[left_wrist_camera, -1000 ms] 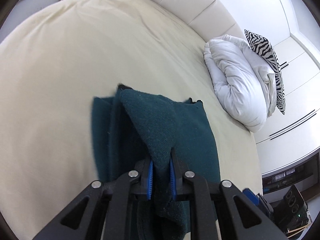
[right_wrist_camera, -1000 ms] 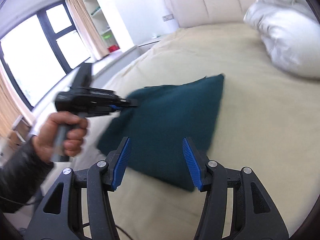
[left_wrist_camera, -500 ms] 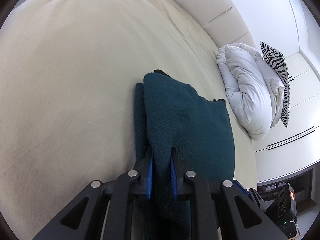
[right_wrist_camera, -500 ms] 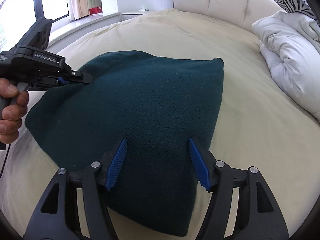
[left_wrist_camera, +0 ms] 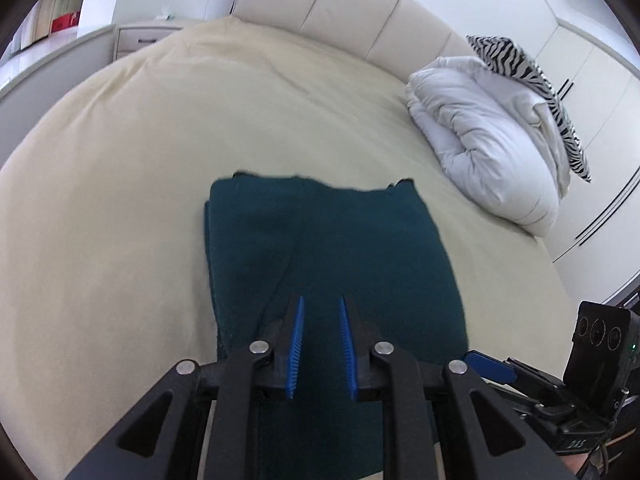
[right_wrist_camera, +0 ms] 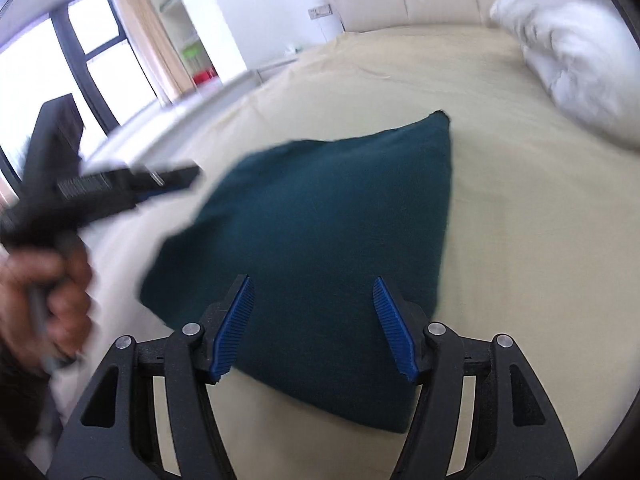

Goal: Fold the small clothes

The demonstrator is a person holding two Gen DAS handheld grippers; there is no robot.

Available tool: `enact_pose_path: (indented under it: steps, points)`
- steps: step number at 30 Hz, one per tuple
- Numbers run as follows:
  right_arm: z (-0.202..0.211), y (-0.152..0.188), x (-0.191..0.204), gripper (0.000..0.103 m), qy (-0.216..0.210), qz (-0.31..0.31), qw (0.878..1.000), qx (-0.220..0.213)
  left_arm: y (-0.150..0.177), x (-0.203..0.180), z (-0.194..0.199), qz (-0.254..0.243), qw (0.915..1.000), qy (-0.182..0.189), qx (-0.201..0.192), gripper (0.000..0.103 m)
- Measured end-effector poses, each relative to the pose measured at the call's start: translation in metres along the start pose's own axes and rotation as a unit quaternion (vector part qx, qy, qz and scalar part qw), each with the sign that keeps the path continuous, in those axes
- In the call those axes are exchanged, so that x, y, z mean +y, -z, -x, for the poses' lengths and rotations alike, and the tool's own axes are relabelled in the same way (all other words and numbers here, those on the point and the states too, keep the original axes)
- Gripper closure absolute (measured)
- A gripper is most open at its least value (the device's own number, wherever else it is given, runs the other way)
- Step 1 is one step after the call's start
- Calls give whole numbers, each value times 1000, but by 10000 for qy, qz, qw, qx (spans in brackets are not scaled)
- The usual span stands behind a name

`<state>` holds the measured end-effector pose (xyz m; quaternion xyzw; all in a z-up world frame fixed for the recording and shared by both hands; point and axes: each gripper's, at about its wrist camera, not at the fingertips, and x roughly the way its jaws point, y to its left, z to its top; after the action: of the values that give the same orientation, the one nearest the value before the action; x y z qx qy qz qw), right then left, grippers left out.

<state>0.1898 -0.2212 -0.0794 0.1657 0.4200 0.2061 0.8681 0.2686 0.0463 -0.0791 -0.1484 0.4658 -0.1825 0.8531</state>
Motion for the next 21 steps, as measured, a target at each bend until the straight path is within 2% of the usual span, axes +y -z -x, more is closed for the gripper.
enact_pose_path:
  steps: [1, 2, 3, 4, 6, 8, 10, 13, 14, 16, 18, 21]
  points:
    - [-4, 2, -11, 42, -364, -288, 9988, 167, 5, 9, -10, 96, 9999, -52, 114, 90]
    - [-13, 6, -21, 42, -490, -469, 9968, 433, 8, 16, -14, 153, 9998, -29, 123, 97]
    - [-21, 13, -29, 44, -543, -625, 9942, 682, 12, 26, -17, 275, 9995, 102, 123, 99]
    - [-26, 18, -37, 45, -642, -739, 9923, 754, 16, 33, -17, 399, 9988, 277, 100, 99]
    - [-21, 29, -56, 45, -1168, -1023, 9865, 522, 18, 42, -17, 534, 9972, 521, 47, 98]
    - [-19, 34, -70, 46, -1484, -1343, 9788, 433, 20, 44, -16, 493, 9972, 558, 9, 98]
    - [-14, 38, -74, 46, -1581, -1455, 9756, 445, 21, 43, -11, 475, 9974, 546, 0, 98]
    - [-5, 24, -75, 46, -1407, -1199, 9802, 706, 17, 40, 3, 356, 9987, 357, -49, 98]
    - [4, 18, -76, 45, -1329, -1166, 9815, 730, 9, 34, 8, 268, 9993, 222, -147, 94]
    - [11, -1, -88, 42, -1305, -1160, 9833, 513, -3, 24, 21, 153, 9987, -92, -470, 61]
    - [17, -26, -98, 42, -1432, -1291, 9809, 249, -20, 11, 22, 7, 9980, 7, -629, 52]
    - [-8, -72, -101, 42, -1576, -1423, 9768, 268, -45, -7, -1, -225, 9985, -77, -494, 52]
